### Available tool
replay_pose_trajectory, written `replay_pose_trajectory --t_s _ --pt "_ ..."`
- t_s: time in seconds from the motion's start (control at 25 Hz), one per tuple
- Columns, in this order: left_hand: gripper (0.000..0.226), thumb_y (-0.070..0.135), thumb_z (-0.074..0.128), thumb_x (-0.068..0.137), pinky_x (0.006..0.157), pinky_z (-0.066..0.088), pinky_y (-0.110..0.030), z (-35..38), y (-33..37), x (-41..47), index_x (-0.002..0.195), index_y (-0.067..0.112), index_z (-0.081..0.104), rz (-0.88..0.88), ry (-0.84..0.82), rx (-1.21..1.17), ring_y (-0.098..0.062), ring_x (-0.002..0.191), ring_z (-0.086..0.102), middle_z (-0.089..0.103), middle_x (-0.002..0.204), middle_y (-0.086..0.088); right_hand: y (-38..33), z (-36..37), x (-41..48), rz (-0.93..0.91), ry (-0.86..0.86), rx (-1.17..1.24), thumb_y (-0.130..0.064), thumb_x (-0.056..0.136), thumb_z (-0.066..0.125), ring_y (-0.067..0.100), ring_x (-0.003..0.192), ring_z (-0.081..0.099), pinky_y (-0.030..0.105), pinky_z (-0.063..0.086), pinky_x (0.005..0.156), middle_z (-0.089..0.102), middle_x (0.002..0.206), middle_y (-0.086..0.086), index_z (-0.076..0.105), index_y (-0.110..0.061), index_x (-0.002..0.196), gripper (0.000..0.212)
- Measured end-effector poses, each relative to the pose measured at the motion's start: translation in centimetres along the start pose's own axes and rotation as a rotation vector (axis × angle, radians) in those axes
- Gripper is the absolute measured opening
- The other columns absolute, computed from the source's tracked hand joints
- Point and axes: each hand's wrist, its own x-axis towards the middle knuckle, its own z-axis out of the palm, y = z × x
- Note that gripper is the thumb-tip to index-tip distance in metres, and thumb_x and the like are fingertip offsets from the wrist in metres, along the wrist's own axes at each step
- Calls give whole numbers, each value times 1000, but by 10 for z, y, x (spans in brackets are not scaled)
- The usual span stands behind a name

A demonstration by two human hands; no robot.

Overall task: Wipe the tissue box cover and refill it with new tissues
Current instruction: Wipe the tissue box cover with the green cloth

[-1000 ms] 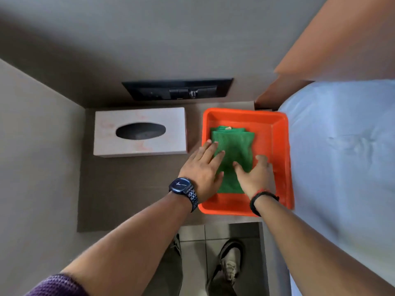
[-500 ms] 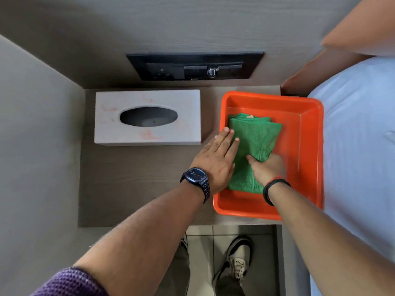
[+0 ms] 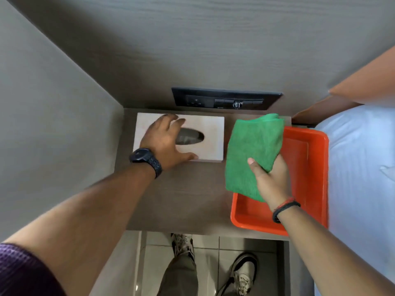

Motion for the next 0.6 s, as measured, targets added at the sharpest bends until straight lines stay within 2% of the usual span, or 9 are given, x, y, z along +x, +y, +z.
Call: replay_pose_trajectory --t_s 0.12,0.24,0.32,0.4,0.44,0.52,0.56,0.6 --pt "138 80 69 32 111 21 -44 5 -26 17 145 16 22 -28 -213 152 -31 133 25 30 148 -10 -17 33 16 -14 -142 39 -15 82 72 17 102 66 38 51 93 70 105 -5 61 -28 101 26" --pt "152 79 71 24 112 13 -45 18 -37 32 147 15 9 23 -301 273 -32 136 20 23 151 -12 -21 63 35 -4 -198 11 -18 83 71 20 105 65 42 50 96 70 111 0 63 -24 107 26" --pt "155 79 71 23 112 11 -45 24 -42 38 147 14 5 30 -294 305 -33 137 19 22 152 -13 -16 79 43 1 -153 -132 -22 83 70 28 107 64 38 49 94 69 114 7 60 -14 112 32" --pt "152 79 70 24 111 14 -44 26 -45 40 146 13 10 53 -277 294 -34 134 23 27 149 -12 -11 90 40 -24 -32 -309 -26 82 70 36 110 58 34 45 86 62 119 17 48 -6 122 49" --pt "150 79 70 23 111 16 -44 28 -46 38 146 13 12 61 -270 276 -34 132 25 29 148 -12 -10 93 34 -73 47 -369 -26 81 69 39 113 54 36 42 89 56 124 21 41 -3 130 61" --pt "149 79 69 22 112 17 -43 31 -46 31 145 14 13 55 -267 239 -33 132 25 28 149 -10 -6 97 23 -253 204 -584 -30 78 65 42 125 42 42 35 103 42 138 24 27 -3 143 81" --pt "149 80 68 22 113 16 -42 33 -45 27 145 15 13 53 -263 228 -32 133 23 27 149 -9 -3 99 19 -350 225 -731 -35 78 60 42 133 34 45 30 109 34 146 24 22 -6 147 84" --pt "149 80 67 22 113 15 -41 34 -45 24 145 16 12 60 -259 224 -32 133 21 26 149 -8 -1 100 19 -426 167 -858 -41 81 54 42 140 26 49 24 113 27 152 23 20 -10 149 83"
